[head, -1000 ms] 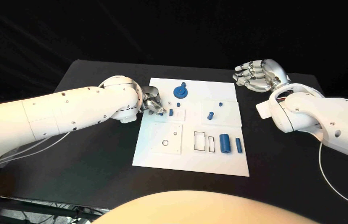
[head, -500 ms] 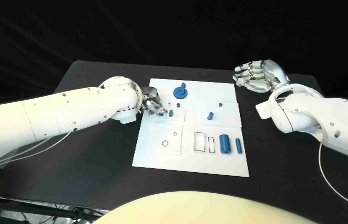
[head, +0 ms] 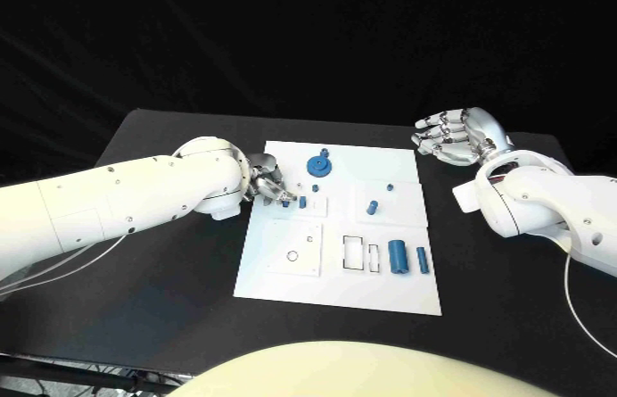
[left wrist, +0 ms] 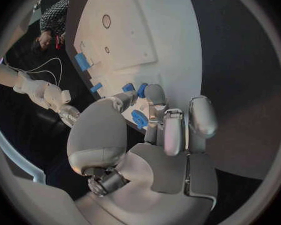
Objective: Assemble the parts on the task board
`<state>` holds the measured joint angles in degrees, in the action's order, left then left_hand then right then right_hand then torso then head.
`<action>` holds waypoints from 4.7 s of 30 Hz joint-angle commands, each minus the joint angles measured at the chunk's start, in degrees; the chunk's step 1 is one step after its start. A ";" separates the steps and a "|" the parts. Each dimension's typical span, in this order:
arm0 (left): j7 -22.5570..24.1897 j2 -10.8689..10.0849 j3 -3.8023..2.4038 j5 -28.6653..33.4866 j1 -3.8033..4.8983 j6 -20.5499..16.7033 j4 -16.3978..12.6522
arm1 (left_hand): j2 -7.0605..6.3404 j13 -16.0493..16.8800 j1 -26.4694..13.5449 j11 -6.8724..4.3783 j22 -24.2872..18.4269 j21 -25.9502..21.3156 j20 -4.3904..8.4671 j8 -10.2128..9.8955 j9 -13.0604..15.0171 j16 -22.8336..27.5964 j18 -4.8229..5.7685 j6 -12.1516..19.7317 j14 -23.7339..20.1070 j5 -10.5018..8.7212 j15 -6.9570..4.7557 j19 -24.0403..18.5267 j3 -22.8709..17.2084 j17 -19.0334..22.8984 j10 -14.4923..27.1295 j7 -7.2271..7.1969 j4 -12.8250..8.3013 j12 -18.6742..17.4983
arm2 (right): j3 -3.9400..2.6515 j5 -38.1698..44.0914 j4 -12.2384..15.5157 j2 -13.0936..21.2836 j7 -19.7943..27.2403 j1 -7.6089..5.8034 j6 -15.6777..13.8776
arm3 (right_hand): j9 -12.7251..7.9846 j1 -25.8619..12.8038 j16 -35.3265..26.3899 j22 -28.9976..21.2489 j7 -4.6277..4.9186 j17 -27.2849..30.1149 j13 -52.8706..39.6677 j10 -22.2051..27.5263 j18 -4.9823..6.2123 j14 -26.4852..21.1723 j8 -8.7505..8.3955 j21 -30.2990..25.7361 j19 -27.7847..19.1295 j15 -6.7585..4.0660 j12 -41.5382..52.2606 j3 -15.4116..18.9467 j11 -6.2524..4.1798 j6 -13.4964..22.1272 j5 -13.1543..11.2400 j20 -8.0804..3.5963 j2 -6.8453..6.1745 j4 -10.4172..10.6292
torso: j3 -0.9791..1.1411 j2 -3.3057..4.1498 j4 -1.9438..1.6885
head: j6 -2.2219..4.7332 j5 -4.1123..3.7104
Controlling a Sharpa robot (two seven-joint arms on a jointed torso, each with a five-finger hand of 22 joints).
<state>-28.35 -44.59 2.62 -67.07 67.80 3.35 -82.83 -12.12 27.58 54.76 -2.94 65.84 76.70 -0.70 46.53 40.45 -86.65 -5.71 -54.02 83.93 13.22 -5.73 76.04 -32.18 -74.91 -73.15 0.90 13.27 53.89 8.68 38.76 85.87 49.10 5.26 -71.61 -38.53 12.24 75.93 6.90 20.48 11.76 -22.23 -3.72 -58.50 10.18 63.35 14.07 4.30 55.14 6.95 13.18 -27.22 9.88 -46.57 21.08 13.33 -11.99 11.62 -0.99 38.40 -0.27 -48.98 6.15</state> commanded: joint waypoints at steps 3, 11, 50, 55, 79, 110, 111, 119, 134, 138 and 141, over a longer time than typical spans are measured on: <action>-0.09 -0.08 -0.57 2.01 -0.02 -3.13 -0.19 | -0.66 -1.49 0.95 0.31 -1.19 -0.91 -0.11 0.41 0.29 0.80 0.15 1.33 3.72 0.08 0.10 -1.02 2.31 -6.05 1.59 0.27 1.77 -0.80 | -0.01 0.32 0.04 -0.01 0.76 0.03 0.55 | -0.05 -0.64 -0.33 -0.05 2.29 0.05 0.04 0.14 0.26 0.45 -0.27 -0.22 0.51 0.11 -0.01 -0.09 0.19 0.21 0.33 0.07 0.13 -0.35 | -0.01 0.01 -0.03 | 0.05 -0.09; 2.06 -0.33 -1.44 6.10 0.00 -7.78 -0.40 | -0.65 -1.85 1.79 1.28 -4.07 -2.94 -0.71 -0.06 0.08 1.67 -0.38 4.29 3.31 0.18 0.85 -2.74 5.98 -4.49 4.37 1.38 3.42 -1.29 | -0.01 0.32 -0.01 -0.09 0.78 0.03 0.56 | -0.07 -0.71 -0.39 -0.17 2.31 0.08 0.05 0.17 0.25 0.43 -0.30 -0.22 0.52 0.12 -0.02 -0.10 0.21 0.25 0.34 0.08 0.13 -0.36 | 0.04 -0.01 -0.05 | 0.19 -0.13; 26.35 7.63 1.06 -18.73 -0.04 -8.81 7.05 | -4.16 -12.76 28.29 10.17 -26.08 -22.12 -8.27 -11.45 -16.82 15.62 -4.78 16.28 -20.57 -0.11 9.09 -24.38 4.25 29.52 30.77 9.35 -1.50 -11.29 | -0.01 0.30 -0.10 -0.24 0.73 0.02 0.70 | -0.09 -0.70 -0.44 -0.32 2.30 0.11 0.05 0.19 0.25 0.45 -0.30 -0.22 0.54 0.12 -0.01 -0.16 0.20 0.26 0.36 0.08 0.15 -0.43 | -0.01 0.07 0.03 | 1.68 -0.75; 25.65 8.45 1.09 -18.97 -0.04 -7.57 7.91 | -4.17 -13.26 27.62 10.10 -25.96 -22.00 -8.34 -12.01 -17.86 14.34 -4.81 15.22 -19.89 -0.27 9.09 -24.37 5.02 28.70 30.66 9.10 -0.98 -11.23 | -0.01 0.30 -0.13 -0.30 0.75 0.02 0.70 | -0.09 -0.70 -0.44 -0.32 2.30 0.11 0.05 0.19 0.25 0.45 -0.30 -0.22 0.54 0.12 -0.01 -0.16 0.20 0.26 0.36 0.08 0.15 -0.43 | -0.02 0.02 -0.05 | 1.61 -0.80; 24.42 10.56 1.14 -19.32 -0.05 -5.93 10.65 | -2.29 -17.12 31.11 9.50 -23.19 -18.31 -7.46 -15.38 -22.50 10.89 -4.86 8.97 -18.69 -0.21 8.37 -24.49 -1.53 29.27 26.30 8.82 -4.08 -13.90 | -0.02 0.30 -0.15 -0.39 0.80 0.02 0.76 | -0.09 -0.70 -0.44 -0.32 2.30 0.11 0.05 0.19 0.25 0.45 -0.30 -0.22 0.54 0.12 -0.01 -0.16 0.20 0.26 0.36 0.08 0.15 -0.43 | 0.02 0.04 -0.02 | 1.54 -0.97; 24.87 11.11 1.15 -19.31 -0.09 -7.58 11.41 | -0.17 -18.77 29.98 7.62 -17.37 -11.47 -6.06 -18.28 -23.43 4.77 -4.48 1.68 -10.22 -0.24 6.69 -22.80 -4.60 19.26 16.70 7.63 -9.87 -17.38 | -0.02 0.26 -0.08 -0.42 0.94 0.02 0.71 | -0.09 -0.70 -0.44 -0.32 2.30 0.11 0.05 0.19 0.25 0.45 -0.30 -0.22 0.54 0.12 -0.01 -0.16 0.20 0.26 0.36 0.08 0.15 -0.43 | 0.00 -0.01 -0.07 | 1.52 -1.05; 25.05 11.07 1.14 -19.31 -0.09 -8.05 11.38 | -0.16 -18.74 29.94 7.58 -17.19 -11.28 -6.00 -18.41 -23.42 4.75 -4.46 1.49 -10.14 -0.23 6.65 -22.66 -4.67 19.26 16.48 7.62 -10.03 -17.49 | -0.02 0.26 -0.09 -0.42 0.96 0.02 0.71 | -0.09 -0.70 -0.44 -0.34 2.30 0.11 0.05 0.19 0.25 0.46 -0.30 -0.22 0.54 0.12 -0.01 -0.17 0.20 0.26 0.36 0.08 0.15 -0.44 | 0.00 -0.01 -0.06 | 1.56 -1.06; 26.13 10.58 0.85 -18.99 -0.12 -10.48 10.62 | -0.19 -18.69 29.43 7.49 -16.13 -10.45 -5.90 -18.85 -23.32 4.36 -4.22 0.75 -9.17 -0.23 6.54 -21.71 -4.78 18.02 15.82 7.59 -10.30 -18.02 | -0.02 0.20 -0.12 -0.48 1.03 0.02 0.71 | -0.10 -0.73 -0.50 -0.56 2.30 0.15 0.04 0.18 0.26 0.51 -0.28 -0.20 0.59 0.12 0.01 -0.25 0.20 0.24 0.37 0.08 0.19 -0.53 | -0.01 0.00 -0.04 | 1.70 -1.04; 25.98 6.49 -1.01 -16.73 -0.08 -9.56 6.10 | -0.53 -18.76 28.72 7.54 -16.29 -10.49 -5.88 -19.54 -23.31 4.37 -4.24 0.51 -8.99 -0.26 6.58 -21.80 -4.79 18.15 15.55 7.64 -10.40 -18.89 | -0.02 0.14 -0.10 -0.39 1.03 0.03 0.73 | -0.10 -0.73 -0.50 -0.56 2.30 0.15 0.04 0.18 0.26 0.51 -0.28 -0.20 0.59 0.12 0.01 -0.25 0.20 0.24 0.37 0.08 0.19 -0.53 | 0.13 -0.07 -0.17 | 1.85 -0.91; 25.61 5.42 -1.14 -16.12 -0.07 -8.29 5.76 | -0.58 -18.79 28.59 7.55 -16.36 -10.55 -5.89 -19.68 -23.30 4.43 -4.25 0.49 -9.06 -0.26 6.59 -21.88 -4.80 18.33 15.53 7.63 -10.39 -19.09 | -0.02 0.14 -0.05 -0.28 1.00 0.03 0.72 | -0.10 -0.73 -0.50 -0.56 2.30 0.15 0.04 0.18 0.26 0.51 -0.28 -0.20 0.59 0.12 0.01 -0.25 0.20 0.24 0.37 0.08 0.19 -0.53 | 0.03 0.00 -0.11 | 1.83 -0.89; 25.44 4.82 -1.17 -15.91 -0.08 -7.75 5.75 | -0.61 -18.81 28.50 7.56 -16.48 -10.64 -5.90 -19.78 -23.30 4.47 -4.27 0.48 -9.12 -0.28 6.60 -21.98 -4.81 18.47 15.52 7.63 -10.39 -19.24 | -0.02 0.14 -0.01 -0.22 0.99 0.02 0.71 | -0.11 -0.73 -0.53 -0.66 2.30 0.17 0.04 0.18 0.26 0.53 -0.28 -0.19 0.61 0.11 0.01 -0.29 0.20 0.23 0.38 0.08 0.21 -0.57 | 0.03 0.02 -0.13 | 1.85 -0.84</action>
<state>-2.91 -39.74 1.50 -84.15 67.70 -6.00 -76.91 -12.67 8.84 83.78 4.90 49.40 66.02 -6.64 26.89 17.08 -82.12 -9.73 -53.06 74.75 12.60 0.82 53.97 -36.92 -56.47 -56.97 8.48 3.14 34.92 8.67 38.69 85.76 48.85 5.49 -71.60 -38.48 12.21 75.70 6.67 19.87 11.76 -22.14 -3.72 -58.49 10.19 63.55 14.07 4.30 55.35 7.16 13.18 -27.54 9.88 -46.57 21.08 13.54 -11.76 11.29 -0.92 38.36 -0.42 -47.14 5.27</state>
